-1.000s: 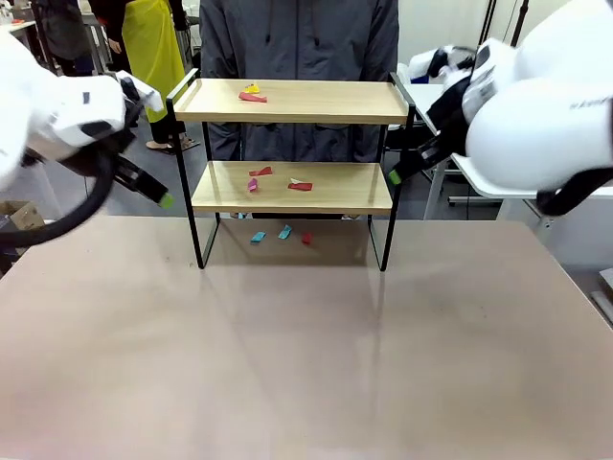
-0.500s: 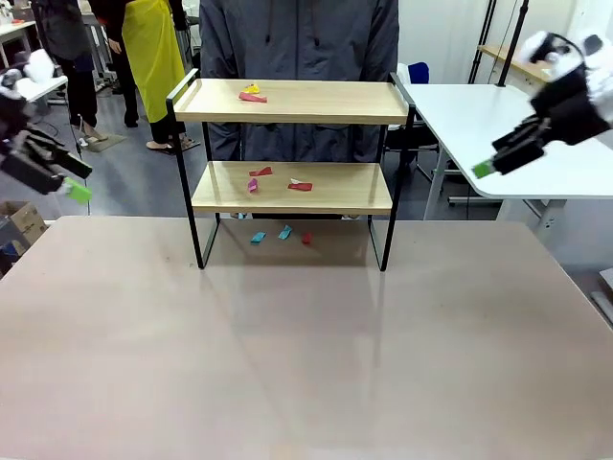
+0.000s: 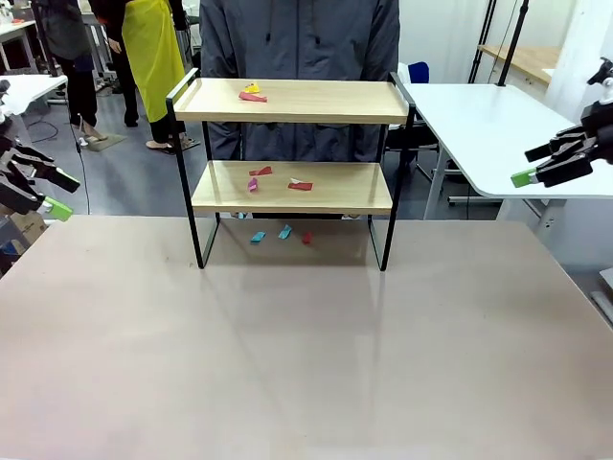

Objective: Clean the shelf.
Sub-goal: Pick up the Duster handed by the human.

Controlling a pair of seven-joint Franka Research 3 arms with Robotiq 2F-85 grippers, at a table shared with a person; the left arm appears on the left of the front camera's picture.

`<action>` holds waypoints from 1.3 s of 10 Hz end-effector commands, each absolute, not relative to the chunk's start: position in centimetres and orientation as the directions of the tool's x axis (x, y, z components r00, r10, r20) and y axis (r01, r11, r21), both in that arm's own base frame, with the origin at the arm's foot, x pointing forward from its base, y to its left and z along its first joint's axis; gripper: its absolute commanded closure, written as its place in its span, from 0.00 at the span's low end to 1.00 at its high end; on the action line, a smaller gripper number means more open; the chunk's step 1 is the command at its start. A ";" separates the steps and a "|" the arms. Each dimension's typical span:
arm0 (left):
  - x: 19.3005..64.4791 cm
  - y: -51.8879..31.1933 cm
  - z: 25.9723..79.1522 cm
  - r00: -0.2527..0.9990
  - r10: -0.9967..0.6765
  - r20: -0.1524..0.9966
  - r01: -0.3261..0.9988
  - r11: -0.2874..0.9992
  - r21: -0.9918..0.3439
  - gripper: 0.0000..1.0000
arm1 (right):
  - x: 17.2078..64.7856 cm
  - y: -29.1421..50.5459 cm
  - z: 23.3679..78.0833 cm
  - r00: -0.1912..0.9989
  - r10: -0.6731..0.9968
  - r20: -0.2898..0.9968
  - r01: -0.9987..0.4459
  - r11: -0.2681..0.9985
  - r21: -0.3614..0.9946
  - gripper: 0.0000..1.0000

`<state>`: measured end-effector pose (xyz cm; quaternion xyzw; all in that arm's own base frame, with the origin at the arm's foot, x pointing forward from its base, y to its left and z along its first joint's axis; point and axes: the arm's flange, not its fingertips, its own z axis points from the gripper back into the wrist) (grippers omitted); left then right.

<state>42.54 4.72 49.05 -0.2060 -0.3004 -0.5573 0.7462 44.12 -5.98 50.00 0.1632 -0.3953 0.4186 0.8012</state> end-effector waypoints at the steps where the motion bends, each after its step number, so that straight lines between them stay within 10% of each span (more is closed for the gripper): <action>1: 42.1 5.0 49.9 0.177 -0.687 0.705 0.960 0.278 0.030 0.00 | 43.9 -5.6 51.0 0.326 0.563 0.759 -0.805 0.587 -0.089 0.00; 6: 45.4 9.1 47.9 0.204 -0.597 0.776 0.964 0.259 -0.054 0.00 | 46.7 -10.9 49.4 0.351 0.454 0.819 -0.749 0.661 -0.046 0.00; 13: 51.3 17.5 42.7 -0.095 -0.247 0.964 0.975 0.174 0.141 0.00 | 53.3 -21.4 44.1 0.210 0.234 0.949 -0.765 0.644 0.011 0.00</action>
